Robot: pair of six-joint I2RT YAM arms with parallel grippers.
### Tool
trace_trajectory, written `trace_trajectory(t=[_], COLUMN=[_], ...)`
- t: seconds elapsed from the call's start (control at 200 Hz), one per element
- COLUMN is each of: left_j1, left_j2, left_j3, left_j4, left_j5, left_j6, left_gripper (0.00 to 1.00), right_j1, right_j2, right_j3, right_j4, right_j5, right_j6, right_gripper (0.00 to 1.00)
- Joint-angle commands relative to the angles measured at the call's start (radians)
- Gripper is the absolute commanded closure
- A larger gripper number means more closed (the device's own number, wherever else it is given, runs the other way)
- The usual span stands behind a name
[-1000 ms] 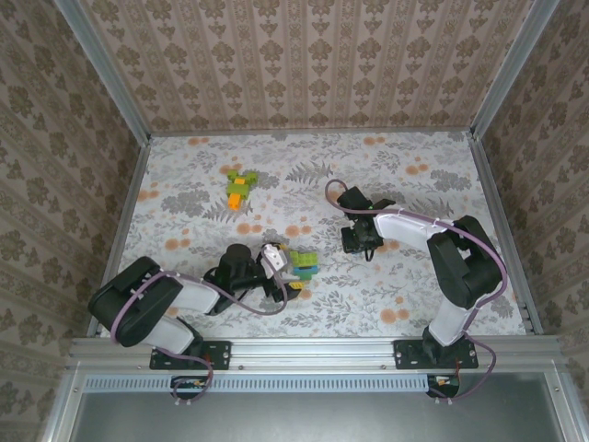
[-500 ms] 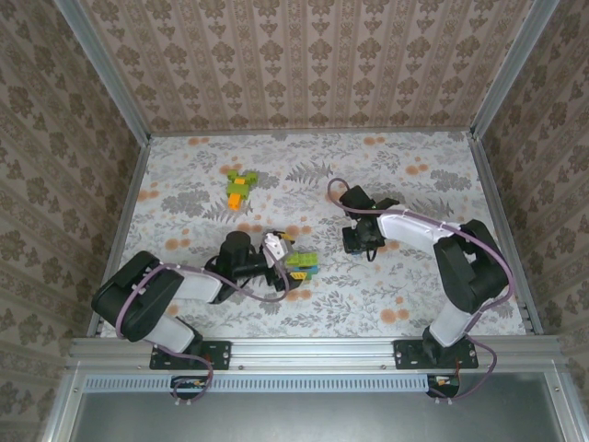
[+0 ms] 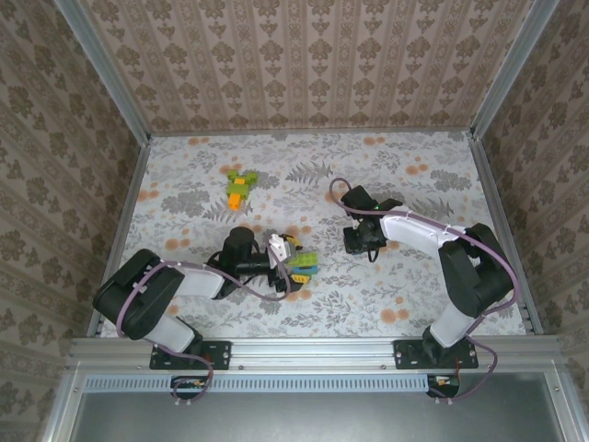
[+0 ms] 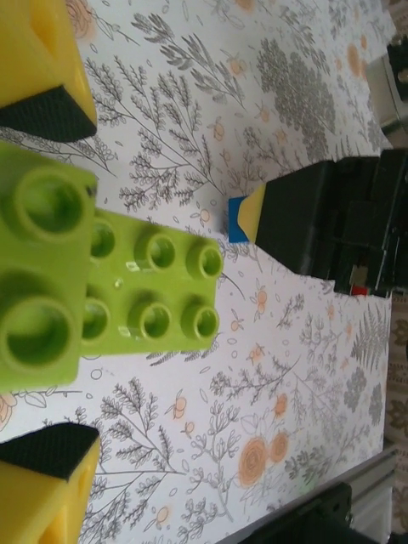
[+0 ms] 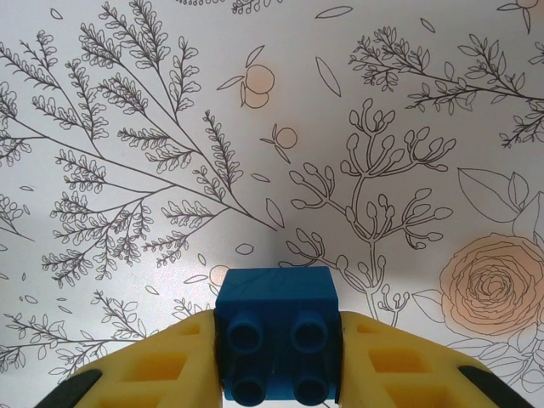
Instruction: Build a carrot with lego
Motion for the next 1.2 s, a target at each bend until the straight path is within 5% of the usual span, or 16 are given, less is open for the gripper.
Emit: trace_trajectory(t=[0.0,0.595,1.195], left_j1=[0.000,-0.001,-0.023], left_j2=[0.023,0.065,0.059], left_j3=[0.029,0.031,-0.017], left_j4=[0.002,0.058,0.026], left_j5=[0.063,0.071,-0.018], left_j6=[0.011,-0.001,0.053], left_gripper=[0.17,0.63,0.70], right_j1=[0.013,0.059,0.199], right_j2=[-0.020,-0.088,-0.147], right_j3=[0.005,0.020,0.289], right_j4=[-0.036,-0.110,-0.368], right_j5=[-0.018,-0.022,-0.061], right_j6=[0.013,0.035,0.181], right_gripper=[0.69,0.71,0.76])
